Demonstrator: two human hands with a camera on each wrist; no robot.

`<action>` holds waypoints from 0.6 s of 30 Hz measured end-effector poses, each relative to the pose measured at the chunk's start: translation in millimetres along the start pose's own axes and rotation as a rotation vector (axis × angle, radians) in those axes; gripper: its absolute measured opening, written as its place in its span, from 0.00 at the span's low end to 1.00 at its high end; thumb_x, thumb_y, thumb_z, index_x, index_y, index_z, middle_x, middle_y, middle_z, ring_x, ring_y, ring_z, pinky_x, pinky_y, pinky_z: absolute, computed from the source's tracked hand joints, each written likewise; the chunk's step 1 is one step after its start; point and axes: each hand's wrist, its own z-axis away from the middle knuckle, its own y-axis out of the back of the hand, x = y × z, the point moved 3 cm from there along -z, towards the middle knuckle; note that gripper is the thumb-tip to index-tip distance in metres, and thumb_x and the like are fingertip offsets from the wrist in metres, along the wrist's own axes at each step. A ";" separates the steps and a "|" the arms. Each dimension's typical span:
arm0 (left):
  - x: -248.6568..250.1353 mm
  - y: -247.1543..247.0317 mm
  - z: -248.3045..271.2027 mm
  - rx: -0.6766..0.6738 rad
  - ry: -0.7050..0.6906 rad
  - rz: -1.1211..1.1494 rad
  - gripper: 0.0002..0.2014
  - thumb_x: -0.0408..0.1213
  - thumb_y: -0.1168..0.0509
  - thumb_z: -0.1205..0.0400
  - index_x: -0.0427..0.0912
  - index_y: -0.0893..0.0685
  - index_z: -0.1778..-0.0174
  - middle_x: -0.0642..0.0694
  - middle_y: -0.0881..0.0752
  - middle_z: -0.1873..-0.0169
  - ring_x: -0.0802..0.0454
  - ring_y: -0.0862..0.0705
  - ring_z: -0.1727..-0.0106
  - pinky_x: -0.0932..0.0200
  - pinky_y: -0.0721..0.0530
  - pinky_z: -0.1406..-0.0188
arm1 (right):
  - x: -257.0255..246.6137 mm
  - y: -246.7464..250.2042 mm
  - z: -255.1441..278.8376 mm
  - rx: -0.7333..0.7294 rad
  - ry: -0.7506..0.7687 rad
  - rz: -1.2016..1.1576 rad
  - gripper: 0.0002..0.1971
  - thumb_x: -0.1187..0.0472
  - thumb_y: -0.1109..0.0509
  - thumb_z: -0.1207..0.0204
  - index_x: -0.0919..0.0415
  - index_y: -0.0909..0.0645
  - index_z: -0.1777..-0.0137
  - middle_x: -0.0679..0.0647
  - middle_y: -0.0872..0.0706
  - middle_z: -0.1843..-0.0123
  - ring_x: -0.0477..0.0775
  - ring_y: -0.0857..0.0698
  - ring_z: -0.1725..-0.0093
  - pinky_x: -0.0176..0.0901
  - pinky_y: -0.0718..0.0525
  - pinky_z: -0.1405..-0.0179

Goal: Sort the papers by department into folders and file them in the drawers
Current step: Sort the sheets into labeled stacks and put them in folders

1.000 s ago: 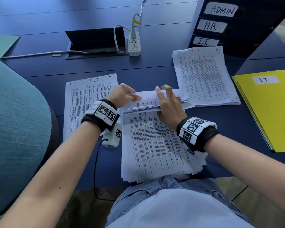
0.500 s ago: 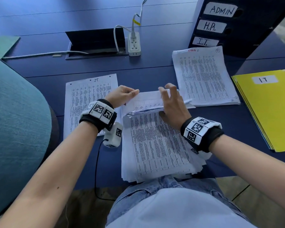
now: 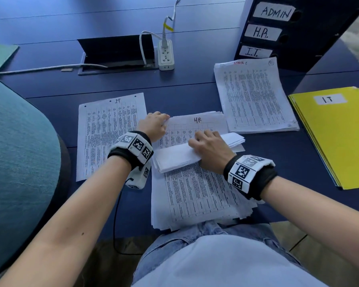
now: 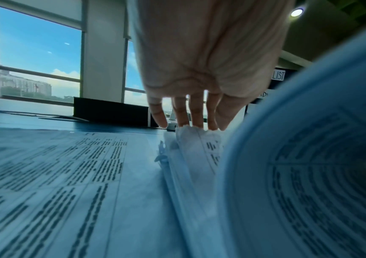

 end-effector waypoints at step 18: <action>15.5 20.9 18.0 -0.068 -0.121 0.456 0.15 0.57 0.38 0.27 0.51 0.24 0.71 0.41 0.14 0.55 0.52 0.20 0.55 0.58 0.26 0.50 | 12.5 6.3 -21.2 0.077 -0.207 0.014 0.32 0.67 0.31 0.36 0.62 0.35 0.30 0.60 0.49 0.25 0.62 0.41 0.33 0.56 0.30 0.40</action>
